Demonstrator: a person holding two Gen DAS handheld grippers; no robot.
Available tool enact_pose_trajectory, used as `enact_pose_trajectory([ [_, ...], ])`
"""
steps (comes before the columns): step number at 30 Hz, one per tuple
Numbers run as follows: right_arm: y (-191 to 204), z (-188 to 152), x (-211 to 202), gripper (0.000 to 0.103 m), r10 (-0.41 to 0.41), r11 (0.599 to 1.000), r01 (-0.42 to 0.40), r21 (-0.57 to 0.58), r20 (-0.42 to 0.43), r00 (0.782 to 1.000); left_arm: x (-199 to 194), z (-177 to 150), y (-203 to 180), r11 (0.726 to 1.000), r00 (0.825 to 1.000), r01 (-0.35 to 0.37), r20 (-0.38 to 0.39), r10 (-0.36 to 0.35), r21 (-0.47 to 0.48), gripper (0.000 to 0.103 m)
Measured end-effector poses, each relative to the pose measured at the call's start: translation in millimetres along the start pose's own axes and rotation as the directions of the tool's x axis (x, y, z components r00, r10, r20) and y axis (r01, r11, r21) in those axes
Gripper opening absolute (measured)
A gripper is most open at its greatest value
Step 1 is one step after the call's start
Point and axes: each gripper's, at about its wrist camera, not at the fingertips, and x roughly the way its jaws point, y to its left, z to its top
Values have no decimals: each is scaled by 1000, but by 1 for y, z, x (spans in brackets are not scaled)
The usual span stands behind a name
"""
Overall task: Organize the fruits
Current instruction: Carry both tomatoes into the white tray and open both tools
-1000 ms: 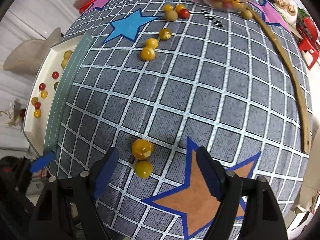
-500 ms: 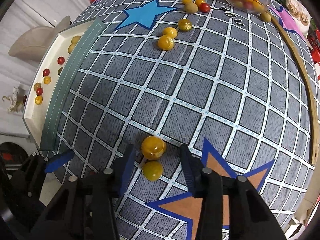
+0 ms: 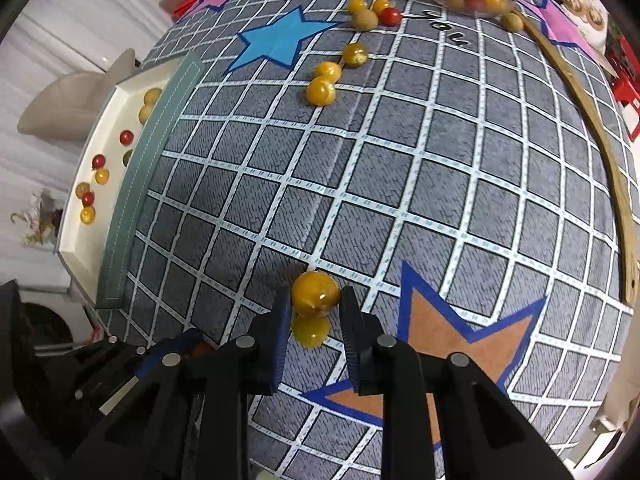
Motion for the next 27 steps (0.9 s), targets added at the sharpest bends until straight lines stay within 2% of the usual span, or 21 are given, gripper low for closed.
enact_pose_trajectory([
  [2, -6, -2, -5, 26, 12, 1000, -12, 20, 6, 1000, -2, 1, 7, 998, 999, 40, -9, -41, -42, 21],
  [4, -9, -4, -8, 26, 22, 999, -23, 37, 12, 1000, -4, 2, 14, 997, 999, 51, -10, -52, -65, 21],
  [15, 4, 4, -17, 26, 46, 998, -47, 35, 29, 998, -25, 17, 35, 994, 998, 49, 42, -45, -98, 21],
  [21, 27, 20, -15, 26, 59, 998, -59, -12, 32, 998, -41, 24, 61, 988, 996, 33, 87, -20, -149, 21],
  [27, 71, 38, -8, 26, 92, 992, -89, -88, 24, 995, -60, 24, 104, 975, 991, -14, 126, 43, -220, 21],
])
